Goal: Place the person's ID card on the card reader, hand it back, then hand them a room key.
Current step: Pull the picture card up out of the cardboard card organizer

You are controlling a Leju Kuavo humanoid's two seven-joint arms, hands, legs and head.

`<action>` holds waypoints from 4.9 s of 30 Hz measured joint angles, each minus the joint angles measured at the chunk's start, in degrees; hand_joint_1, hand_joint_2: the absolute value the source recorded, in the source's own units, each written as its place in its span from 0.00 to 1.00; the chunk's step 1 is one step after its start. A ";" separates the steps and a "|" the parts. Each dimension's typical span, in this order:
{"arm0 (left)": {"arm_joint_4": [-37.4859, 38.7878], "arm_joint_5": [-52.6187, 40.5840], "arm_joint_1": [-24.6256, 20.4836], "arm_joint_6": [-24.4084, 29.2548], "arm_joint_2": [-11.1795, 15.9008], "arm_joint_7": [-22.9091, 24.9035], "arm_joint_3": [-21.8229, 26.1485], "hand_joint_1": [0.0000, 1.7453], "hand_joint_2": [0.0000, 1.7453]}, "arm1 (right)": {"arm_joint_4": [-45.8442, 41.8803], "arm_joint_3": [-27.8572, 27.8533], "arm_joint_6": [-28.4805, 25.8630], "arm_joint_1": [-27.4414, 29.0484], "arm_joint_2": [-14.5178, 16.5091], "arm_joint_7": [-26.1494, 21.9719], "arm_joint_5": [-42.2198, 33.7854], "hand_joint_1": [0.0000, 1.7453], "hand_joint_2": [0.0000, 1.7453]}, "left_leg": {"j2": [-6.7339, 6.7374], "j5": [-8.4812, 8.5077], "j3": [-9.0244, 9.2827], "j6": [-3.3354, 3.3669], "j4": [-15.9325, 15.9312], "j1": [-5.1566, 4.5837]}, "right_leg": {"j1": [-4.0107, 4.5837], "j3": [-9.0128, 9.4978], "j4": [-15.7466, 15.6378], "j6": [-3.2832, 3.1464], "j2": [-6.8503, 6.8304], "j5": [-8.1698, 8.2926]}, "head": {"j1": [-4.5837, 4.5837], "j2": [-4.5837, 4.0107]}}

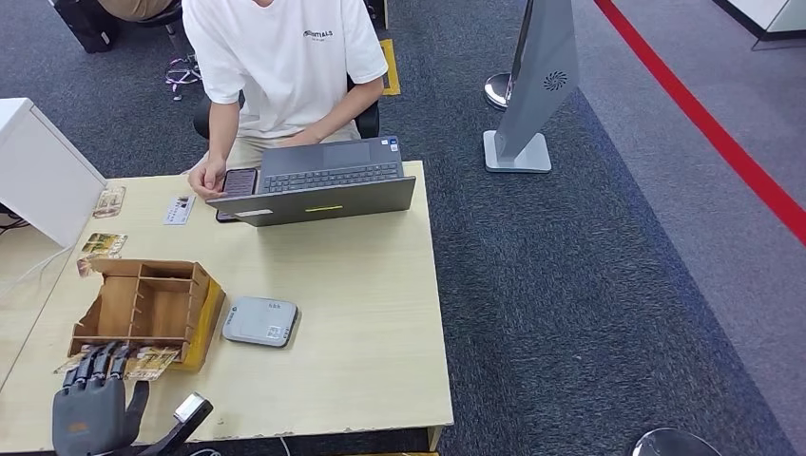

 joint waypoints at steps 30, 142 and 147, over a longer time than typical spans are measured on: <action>1.49 0.45 -0.69 0.42 0.40 -1.22 0.00 0.00 1.00 | -0.02 0.00 0.03 0.00 -0.19 0.00 0.24 0.00 0.00 | 0.01 0.00 0.01 0.00 0.00 -0.01 | -0.01 0.02 0.00 0.00 0.00 0.00 | 0.01 0.00; -9.70 0.56 3.61 0.44 0.10 2.12 -6.05 0.00 1.00 | -0.20 -5.84 -0.01 -0.09 -0.20 -0.66 3.87 0.00 0.00 | -0.01 0.00 0.00 0.01 0.00 -0.01 | -0.01 0.03 0.00 0.00 -0.03 0.00 | 0.01 0.00; -9.52 0.56 3.53 0.44 0.12 2.12 -5.99 0.00 1.00 | -0.19 -5.84 -0.01 -0.09 -0.20 -0.66 3.91 0.00 0.00 | -0.01 -0.01 0.00 0.01 0.00 -0.01 | -0.01 0.03 0.00 0.00 -0.03 0.00 | 0.01 0.00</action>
